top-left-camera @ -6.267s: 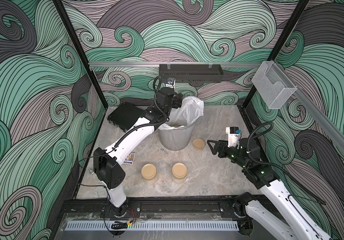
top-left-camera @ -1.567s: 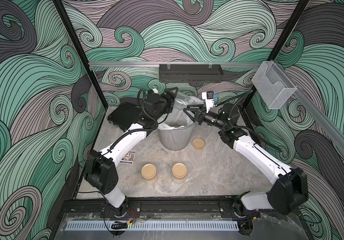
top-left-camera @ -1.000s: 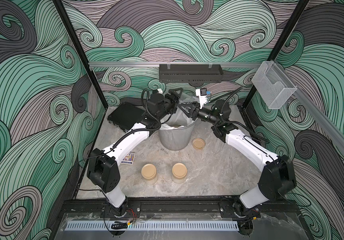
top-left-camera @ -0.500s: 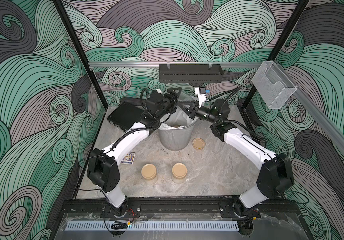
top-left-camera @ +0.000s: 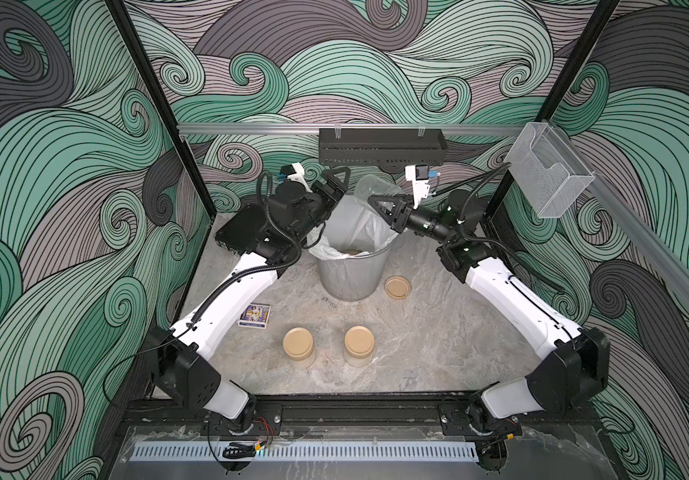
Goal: Empty moldy rice from jars
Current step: Place the jar at the center of the board.
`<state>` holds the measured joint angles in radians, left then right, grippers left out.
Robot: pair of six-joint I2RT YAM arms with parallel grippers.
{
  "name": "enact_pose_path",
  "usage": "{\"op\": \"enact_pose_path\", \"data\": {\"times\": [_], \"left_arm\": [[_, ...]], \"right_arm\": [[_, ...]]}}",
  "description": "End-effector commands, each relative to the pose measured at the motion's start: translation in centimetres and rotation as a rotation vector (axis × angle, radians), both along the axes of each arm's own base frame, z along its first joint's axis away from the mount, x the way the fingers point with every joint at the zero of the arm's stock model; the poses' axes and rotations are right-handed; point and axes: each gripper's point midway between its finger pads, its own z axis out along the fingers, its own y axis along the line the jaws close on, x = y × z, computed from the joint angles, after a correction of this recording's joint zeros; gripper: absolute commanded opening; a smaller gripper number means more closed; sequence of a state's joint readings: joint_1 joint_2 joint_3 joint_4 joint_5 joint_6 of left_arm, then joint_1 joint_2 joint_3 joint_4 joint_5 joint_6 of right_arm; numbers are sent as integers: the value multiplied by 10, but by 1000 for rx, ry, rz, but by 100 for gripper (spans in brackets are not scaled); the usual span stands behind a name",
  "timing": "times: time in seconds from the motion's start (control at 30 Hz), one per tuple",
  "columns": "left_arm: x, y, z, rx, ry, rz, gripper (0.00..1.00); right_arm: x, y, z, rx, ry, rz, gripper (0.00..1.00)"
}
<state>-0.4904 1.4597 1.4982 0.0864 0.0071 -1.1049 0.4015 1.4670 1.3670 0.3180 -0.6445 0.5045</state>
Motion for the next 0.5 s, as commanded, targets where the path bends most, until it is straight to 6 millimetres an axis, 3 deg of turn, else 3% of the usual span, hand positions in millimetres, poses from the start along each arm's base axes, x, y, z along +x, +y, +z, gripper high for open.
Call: {"op": "enact_pose_path", "data": {"times": [0.0,0.03,0.07,0.23,0.47], "left_arm": [[-3,20,14,82,-58,70,92],[-2,22,12,91,-57,74,92],[-12,29,26,87,-87,78,92],[-22,49,20,244,-96,123,93],[-44,77,5,441,-134,193,94]], "right_arm": [[-12,-24,53,24,-135,-74,0],[-13,-28,57,21,-142,-85,0],[-15,-32,60,17,-146,-95,0],[-19,-54,59,-75,-121,-171,0],[-20,-100,8,-261,62,-359,0]]}}
